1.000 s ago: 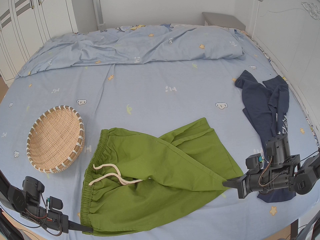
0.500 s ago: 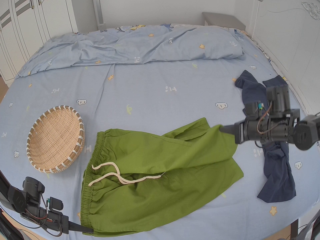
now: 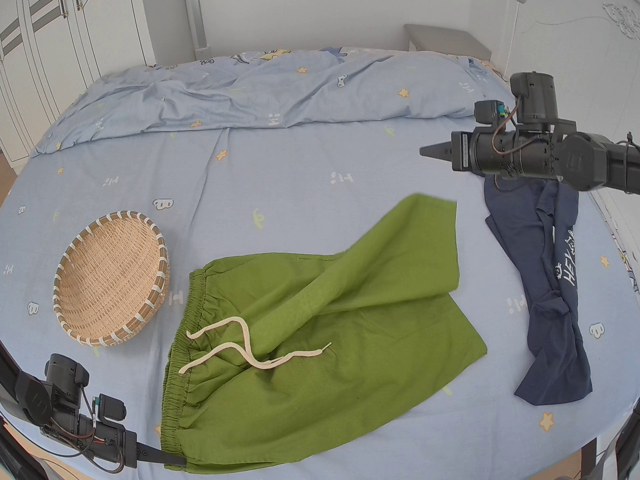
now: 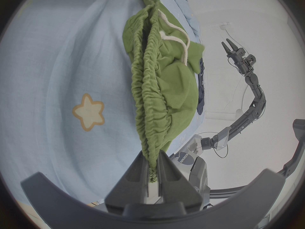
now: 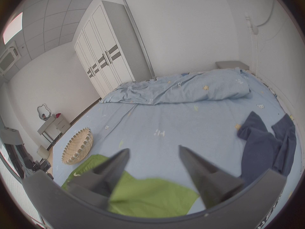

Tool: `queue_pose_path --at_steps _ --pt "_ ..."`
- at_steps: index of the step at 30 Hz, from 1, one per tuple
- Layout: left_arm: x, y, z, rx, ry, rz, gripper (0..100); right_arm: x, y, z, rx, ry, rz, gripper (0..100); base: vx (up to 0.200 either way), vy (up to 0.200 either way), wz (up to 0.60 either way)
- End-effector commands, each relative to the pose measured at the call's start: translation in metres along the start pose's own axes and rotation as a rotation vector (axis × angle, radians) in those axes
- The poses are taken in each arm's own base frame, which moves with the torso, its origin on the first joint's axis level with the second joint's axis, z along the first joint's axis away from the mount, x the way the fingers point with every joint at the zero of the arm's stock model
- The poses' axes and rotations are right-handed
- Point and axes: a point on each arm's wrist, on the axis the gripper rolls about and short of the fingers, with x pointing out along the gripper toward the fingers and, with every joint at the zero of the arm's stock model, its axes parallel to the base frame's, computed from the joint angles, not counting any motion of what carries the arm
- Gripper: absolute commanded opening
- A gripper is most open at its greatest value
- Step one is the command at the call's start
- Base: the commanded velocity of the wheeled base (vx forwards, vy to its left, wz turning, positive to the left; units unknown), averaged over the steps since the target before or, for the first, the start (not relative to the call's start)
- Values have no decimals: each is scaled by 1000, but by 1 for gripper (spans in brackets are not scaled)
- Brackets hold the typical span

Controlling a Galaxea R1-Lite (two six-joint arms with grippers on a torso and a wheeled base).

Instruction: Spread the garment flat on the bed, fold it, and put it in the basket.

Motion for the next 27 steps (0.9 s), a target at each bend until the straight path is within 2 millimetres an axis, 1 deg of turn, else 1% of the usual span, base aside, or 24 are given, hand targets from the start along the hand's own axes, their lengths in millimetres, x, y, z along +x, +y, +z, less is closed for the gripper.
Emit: queue_pose_path --at_steps 1,4,6,7,8,9,10,12,13,14,15,16,17,18,19,20,21,23,24,27 --pt "-1 0 0 -3 -3 2 0 48 -30 -2 28 49 -50 100 0 0 0" --pt "0 0 -1 -2 -2 2 0 46 -30 -2 31 54 -52 100 0 0 0" --pt "0 0 0 -1 -1 1 0 38 -34 0 49 58 -64 100 0 0 0" --pt "0 0 0 -1 -1 1 0 38 -34 0 49 58 -64 100 0 0 0" --pt "0 1 2 3 -6 1 0 20 -35 -1 96 87 -77 100 0 0 0" --pt "0 1 2 5 -9 2 0 12 -34 -3 117 103 -76 100 0 0 0" --pt "0 1 4 10 -14 3 0 -4 -33 -9 152 134 -81 100 0 0 0" --pt "0 2 4 10 -14 3 0 -6 -33 -10 155 137 -82 100 0 0 0" --pt "1 2 7 29 -27 -5 0 -43 -30 -33 208 206 -42 100 0 0 0" --pt "1 3 7 31 -27 -5 0 -56 -28 -40 226 223 -9 100 0 0 0" --pt "1 3 7 31 -27 -5 0 -56 -28 -40 226 223 -9 100 0 0 0" --pt "2 3 8 38 -31 -6 0 -84 -25 -55 274 251 62 100 0 0 0" --pt "2 4 8 33 -31 -6 0 -97 -24 -66 302 270 95 100 0 0 0" --pt "2 4 8 34 -32 -6 0 -98 -24 -68 307 275 98 100 0 0 0" --pt "4 6 9 35 -28 -9 0 -116 -22 -87 358 309 139 100 0 0 0" --pt "4 6 9 35 -28 -9 0 -119 -22 -91 366 315 143 100 0 0 0" --pt "5 7 10 34 -25 -10 0 -127 -23 -109 408 351 165 100 0 0 0" --pt "7 10 11 36 -26 -11 0 -130 -24 -132 464 401 199 100 0 0 0" --pt "7 10 11 40 -32 -14 0 -131 -23 -147 492 426 224 100 0 0 0" --pt "7 12 13 40 -50 -49 0 -131 -20 -173 525 446 271 100 0 0 0"
